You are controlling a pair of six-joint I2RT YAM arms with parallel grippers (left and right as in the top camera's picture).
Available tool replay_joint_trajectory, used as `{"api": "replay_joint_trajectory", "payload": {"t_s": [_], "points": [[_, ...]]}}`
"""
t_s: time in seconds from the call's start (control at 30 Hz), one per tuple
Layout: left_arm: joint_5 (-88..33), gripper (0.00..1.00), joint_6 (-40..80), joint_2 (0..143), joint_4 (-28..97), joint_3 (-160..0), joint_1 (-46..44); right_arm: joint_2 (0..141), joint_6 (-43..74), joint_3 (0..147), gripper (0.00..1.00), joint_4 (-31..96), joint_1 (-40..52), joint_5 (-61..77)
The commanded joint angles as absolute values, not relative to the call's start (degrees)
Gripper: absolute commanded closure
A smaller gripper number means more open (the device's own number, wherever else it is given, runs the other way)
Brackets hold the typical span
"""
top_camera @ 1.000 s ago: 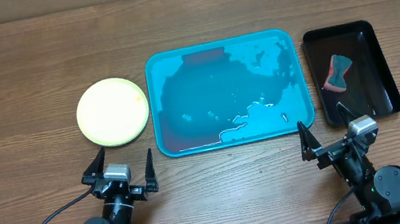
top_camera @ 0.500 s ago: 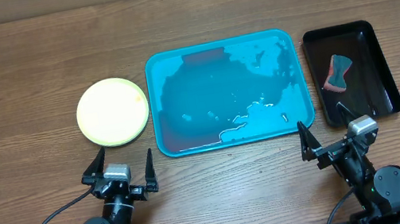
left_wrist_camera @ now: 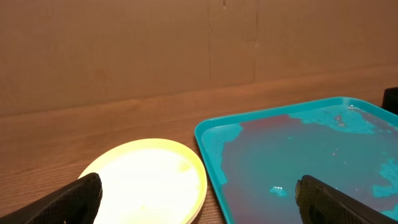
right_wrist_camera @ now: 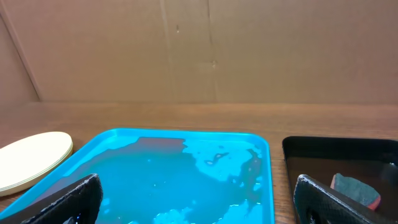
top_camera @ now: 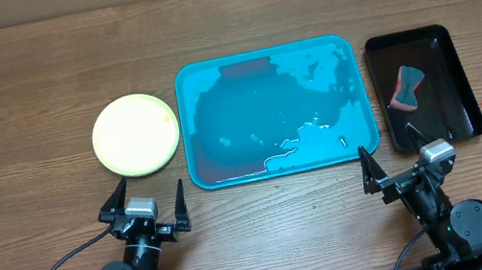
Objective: Clean dirty plates on tray and stack at the side
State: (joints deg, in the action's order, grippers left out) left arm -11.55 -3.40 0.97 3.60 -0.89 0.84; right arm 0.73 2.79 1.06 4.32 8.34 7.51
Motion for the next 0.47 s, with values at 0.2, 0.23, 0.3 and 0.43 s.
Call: {"api": "replay_joint_trajectory", "payload": {"t_s": [0.2,0.23,0.3,0.43], "points": [[-11.46,0.01,-4.27,0.21,3.36,-0.27,0.71,0.16,2.96,0.45,0.00,4.01,8.67,7.75],[-11.46,0.00,-4.27,0.21,3.36,-0.27,0.71,0.16,2.96,0.45,0.00,4.01,8.67,7.75],[-11.46,0.01,-4.29,0.21,3.36,-0.27,0.71,0.16,2.96,0.45,0.00,4.01,8.67,7.75],[-11.46,0.00,-4.27,0.21,3.36,-0.27,0.71,0.16,2.96,0.45,0.00,4.01,8.67,7.75]]}}
